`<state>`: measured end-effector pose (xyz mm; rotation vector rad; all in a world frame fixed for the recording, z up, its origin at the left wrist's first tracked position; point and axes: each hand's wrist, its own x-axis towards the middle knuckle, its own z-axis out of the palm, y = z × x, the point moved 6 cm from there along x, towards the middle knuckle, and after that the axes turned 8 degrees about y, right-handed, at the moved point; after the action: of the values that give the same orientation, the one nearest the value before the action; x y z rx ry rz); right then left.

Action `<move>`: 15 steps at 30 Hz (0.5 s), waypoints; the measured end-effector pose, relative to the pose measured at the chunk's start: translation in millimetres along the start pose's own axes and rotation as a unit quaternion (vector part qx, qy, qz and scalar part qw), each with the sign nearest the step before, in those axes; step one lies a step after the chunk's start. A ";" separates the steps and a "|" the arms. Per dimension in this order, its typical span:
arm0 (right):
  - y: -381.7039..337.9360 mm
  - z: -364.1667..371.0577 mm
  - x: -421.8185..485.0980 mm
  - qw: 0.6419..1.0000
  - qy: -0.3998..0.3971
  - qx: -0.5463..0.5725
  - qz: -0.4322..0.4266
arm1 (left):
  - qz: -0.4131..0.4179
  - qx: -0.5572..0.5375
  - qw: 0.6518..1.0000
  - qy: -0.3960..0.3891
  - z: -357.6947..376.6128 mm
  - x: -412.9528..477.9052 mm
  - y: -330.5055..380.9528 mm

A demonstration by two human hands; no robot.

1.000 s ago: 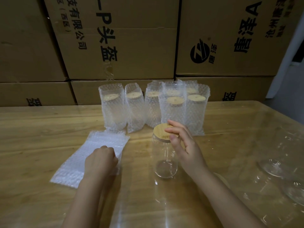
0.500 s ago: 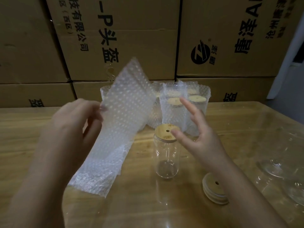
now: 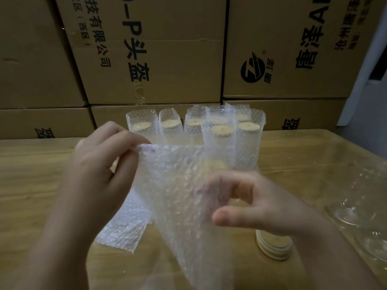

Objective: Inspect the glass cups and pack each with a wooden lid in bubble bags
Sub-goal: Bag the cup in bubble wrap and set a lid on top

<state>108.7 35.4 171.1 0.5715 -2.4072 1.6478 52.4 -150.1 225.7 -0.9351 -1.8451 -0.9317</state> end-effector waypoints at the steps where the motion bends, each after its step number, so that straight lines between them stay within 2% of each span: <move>1: -3.1 -0.8 0.6 1.000 0.009 -0.011 -0.011 | -0.009 0.028 1.000 0.010 2.4 -1.0 -4.1; 3: -4.5 -7.0 0.7 0.999 0.038 -0.001 -0.019 | -0.019 0.054 0.997 0.049 5.9 -2.8 -14.7; 5: -3.4 -21.9 -0.1 0.995 0.096 0.010 -0.030 | -0.051 0.017 0.994 0.098 10.3 -6.1 -30.6; 7: -0.3 -40.1 -1.6 0.985 0.168 -0.005 -0.038 | -0.182 -0.076 0.973 0.124 22.5 -15.0 -59.9; 8: 2.7 -48.9 -2.2 0.978 0.202 -0.022 -0.038 | -0.293 -0.137 0.940 0.110 34.5 -24.0 -78.5; 10: 12.6 -65.8 -3.4 0.962 0.265 -0.055 -0.023 | -0.507 -0.239 0.828 -0.009 71.5 -53.6 -105.6; 11: 18.0 -74.1 -4.5 0.953 0.296 -0.061 -0.012 | -0.564 -0.278 0.773 -0.084 87.1 -68.3 -107.7; 12: 22.3 -81.6 -6.0 0.944 0.324 -0.060 0.000 | -0.585 -0.313 0.734 -0.144 98.6 -79.0 -106.1; 13: 25.9 -87.8 -7.5 0.938 0.342 -0.057 0.010 | -0.581 -0.344 0.717 -0.172 105.4 -84.3 -103.2; 15: 31.0 -94.7 -9.3 0.936 0.347 -0.059 0.030 | -0.544 -0.365 0.736 -0.169 110.5 -84.0 -103.5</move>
<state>97.6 134.7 176.8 -0.1065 -1.9756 1.3912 -44.7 -120.3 85.5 -0.3174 -2.3785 -2.4753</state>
